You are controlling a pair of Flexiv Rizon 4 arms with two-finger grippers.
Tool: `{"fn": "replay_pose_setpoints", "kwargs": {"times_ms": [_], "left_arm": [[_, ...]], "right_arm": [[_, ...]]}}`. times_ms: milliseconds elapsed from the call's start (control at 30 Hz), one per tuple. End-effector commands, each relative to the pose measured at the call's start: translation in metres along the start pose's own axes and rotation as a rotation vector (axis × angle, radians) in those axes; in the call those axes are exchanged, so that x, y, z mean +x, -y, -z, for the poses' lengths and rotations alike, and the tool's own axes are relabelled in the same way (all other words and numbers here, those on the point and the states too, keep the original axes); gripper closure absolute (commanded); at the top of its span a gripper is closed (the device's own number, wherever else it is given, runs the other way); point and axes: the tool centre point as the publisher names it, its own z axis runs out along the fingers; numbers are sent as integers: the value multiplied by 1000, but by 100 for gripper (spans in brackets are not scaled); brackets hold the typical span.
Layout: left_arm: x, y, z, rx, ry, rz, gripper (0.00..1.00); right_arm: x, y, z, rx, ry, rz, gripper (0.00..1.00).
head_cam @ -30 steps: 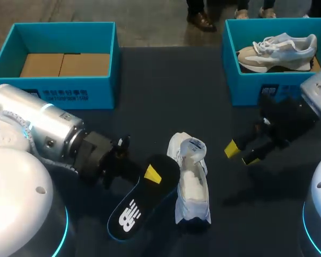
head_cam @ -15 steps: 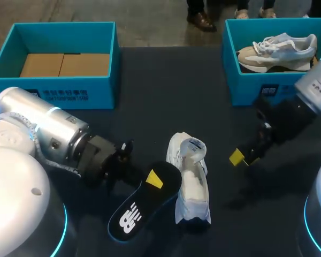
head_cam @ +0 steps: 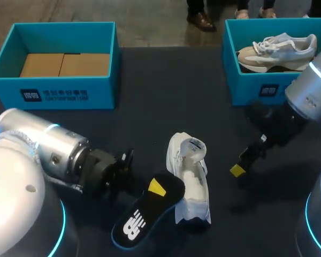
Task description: Take the shoe out of the shoebox, open the shoe tongue, remove and reinsert the insole, then place the shoe into the shoebox
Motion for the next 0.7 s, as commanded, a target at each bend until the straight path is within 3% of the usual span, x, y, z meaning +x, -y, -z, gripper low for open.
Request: {"fn": "replay_pose_setpoints", "kwargs": {"times_ms": [33, 167, 567, 633, 700], "left_arm": [[5, 5, -6, -10, 48, 25, 100], [5, 4, -9, 46, 79, 76, 100], [5, 4, -9, 46, 79, 76, 100], [5, 4, -9, 46, 79, 76, 100], [5, 1, -14, 50, 98, 110, 100]], "right_arm": [[4, 11, -1, -10, 25, 36, 0], [7, 18, -8, 22, 37, 164, 0], [7, 18, -8, 22, 37, 164, 0], [10, 11, -7, 101, 157, 179, 0], [13, 12, -9, 83, 227, 231, 0]]}}
